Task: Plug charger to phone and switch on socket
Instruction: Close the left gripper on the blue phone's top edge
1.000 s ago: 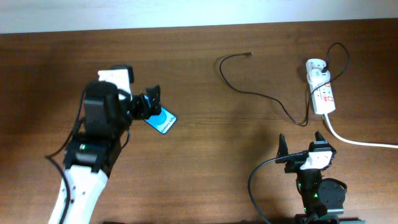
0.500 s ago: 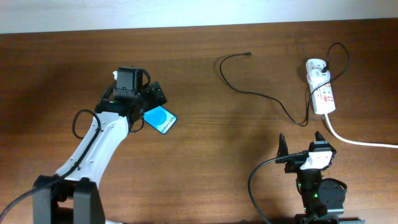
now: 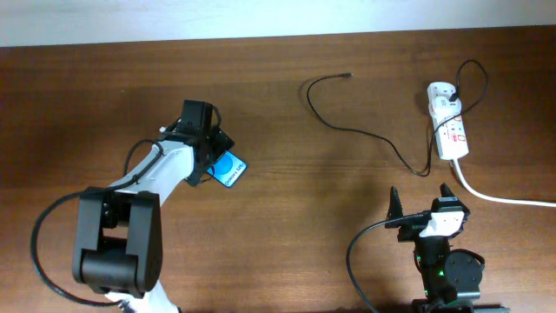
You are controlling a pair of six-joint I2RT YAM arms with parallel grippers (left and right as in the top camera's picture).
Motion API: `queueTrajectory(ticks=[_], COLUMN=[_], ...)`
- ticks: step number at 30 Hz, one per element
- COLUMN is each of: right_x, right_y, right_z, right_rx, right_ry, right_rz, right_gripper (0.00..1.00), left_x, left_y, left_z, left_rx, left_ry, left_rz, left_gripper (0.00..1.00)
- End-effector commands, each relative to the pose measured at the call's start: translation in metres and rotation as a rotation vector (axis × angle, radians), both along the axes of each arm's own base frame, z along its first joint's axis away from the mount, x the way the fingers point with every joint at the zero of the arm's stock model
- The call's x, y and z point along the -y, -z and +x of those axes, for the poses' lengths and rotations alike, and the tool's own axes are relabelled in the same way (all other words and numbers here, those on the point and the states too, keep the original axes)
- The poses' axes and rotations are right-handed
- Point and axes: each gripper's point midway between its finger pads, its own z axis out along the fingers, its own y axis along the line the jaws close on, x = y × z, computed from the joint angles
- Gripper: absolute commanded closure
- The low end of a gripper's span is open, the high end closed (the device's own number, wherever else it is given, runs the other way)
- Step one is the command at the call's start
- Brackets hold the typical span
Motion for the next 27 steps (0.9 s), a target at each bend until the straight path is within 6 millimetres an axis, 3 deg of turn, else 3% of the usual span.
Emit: queueTrajectory(ticks=[1, 5, 10, 14, 21, 27], right_x=[-0.001, -0.001, -0.001, -0.001, -0.001, -0.001], right_y=[0.002, 0.002, 0.002, 0.002, 0.002, 0.002], right_z=[0.000, 0.000, 0.000, 0.000, 0.000, 0.000], right_rx=[-0.004, -0.004, -0.004, -0.004, -0.004, -0.004], right_ry=[-0.001, -0.001, -0.001, -0.001, -0.001, -0.001], right_rz=[0.004, 0.004, 0.004, 0.004, 0.004, 0.004], right_gripper=[0.01, 0.01, 0.01, 0.01, 0.01, 0.01], left_x=[-0.002, -0.003, 0.003, -0.002, -0.002, 0.004], left_y=[0.008, 0.014, 0.042, 0.067, 0.074, 0.084], left_z=[-0.002, -0.005, 0.002, -0.026, -0.061, -0.077], left_rx=[-0.031, -0.050, -0.132, -0.274, -0.424, -0.501], left_ry=[-0.019, -0.026, -0.017, -0.019, 0.053, 0.139], left_rz=[0.012, 0.012, 0.003, 0.029, 0.033, 0.002], left_gripper=[0.01, 0.01, 0.01, 0.01, 0.01, 0.01])
